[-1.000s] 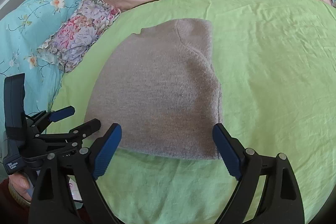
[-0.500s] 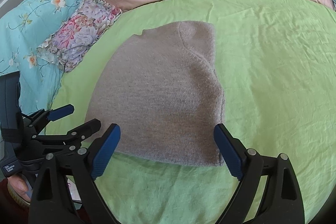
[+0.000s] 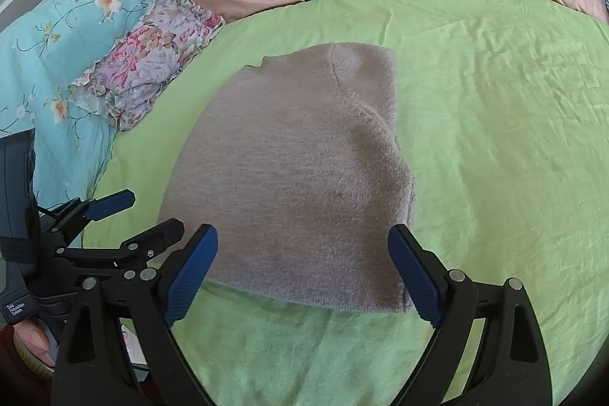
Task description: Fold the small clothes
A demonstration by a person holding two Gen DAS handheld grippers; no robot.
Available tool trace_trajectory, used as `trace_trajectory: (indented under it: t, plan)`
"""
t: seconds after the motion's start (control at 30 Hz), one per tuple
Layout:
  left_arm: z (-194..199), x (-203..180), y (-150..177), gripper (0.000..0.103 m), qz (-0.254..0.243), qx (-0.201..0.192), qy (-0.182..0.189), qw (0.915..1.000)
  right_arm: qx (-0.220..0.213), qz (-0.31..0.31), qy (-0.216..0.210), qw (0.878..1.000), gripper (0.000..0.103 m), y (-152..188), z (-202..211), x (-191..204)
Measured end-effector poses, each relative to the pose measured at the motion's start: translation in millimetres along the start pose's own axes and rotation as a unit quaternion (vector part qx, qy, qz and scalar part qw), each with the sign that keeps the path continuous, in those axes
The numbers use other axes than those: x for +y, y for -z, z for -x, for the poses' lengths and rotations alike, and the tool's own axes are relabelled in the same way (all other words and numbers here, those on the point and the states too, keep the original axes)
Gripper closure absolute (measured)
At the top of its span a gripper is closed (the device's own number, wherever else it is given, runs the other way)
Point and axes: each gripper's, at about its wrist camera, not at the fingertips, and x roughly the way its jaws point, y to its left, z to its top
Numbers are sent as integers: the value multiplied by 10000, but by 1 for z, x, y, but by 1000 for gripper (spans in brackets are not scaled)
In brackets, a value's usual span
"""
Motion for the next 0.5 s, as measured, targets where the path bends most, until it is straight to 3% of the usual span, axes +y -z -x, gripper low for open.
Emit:
trace_trajectory:
  t: [0.5]
  plan:
    - [-2,0,0,15,41,17,6,10000,30,13,7,10000,11,2,-3,6]
